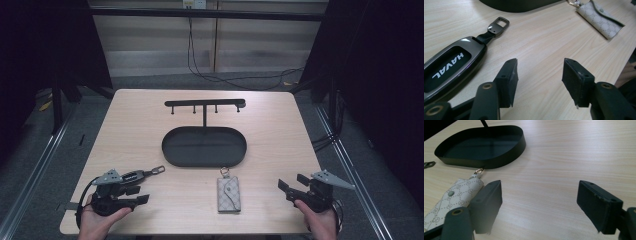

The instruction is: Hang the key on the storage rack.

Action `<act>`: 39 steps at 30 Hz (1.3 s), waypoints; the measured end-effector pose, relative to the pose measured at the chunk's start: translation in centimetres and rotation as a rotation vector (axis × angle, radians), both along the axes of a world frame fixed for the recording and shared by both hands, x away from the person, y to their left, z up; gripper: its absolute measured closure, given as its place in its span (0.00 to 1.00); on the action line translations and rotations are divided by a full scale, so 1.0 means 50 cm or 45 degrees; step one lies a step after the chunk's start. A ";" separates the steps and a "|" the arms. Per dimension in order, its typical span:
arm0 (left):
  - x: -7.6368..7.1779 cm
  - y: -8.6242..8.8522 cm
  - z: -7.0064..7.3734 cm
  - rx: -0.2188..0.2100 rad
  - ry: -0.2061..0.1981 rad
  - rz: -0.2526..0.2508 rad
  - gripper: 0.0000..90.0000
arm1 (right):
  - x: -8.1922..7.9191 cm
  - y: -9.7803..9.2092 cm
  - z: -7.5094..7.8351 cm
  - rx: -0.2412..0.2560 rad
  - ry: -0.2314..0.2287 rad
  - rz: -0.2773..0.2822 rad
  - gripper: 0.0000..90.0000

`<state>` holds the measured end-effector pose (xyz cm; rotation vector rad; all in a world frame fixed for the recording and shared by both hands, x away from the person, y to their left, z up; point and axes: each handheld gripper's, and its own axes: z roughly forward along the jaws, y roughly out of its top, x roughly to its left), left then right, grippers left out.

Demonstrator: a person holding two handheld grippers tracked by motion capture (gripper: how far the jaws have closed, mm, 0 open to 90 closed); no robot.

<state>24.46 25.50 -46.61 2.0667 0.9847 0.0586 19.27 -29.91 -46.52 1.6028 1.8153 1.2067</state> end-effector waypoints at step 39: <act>0.073 -0.064 0.086 0.319 0.064 -0.039 0.61 | 0.008 0.019 -0.011 -0.098 0.122 0.094 0.19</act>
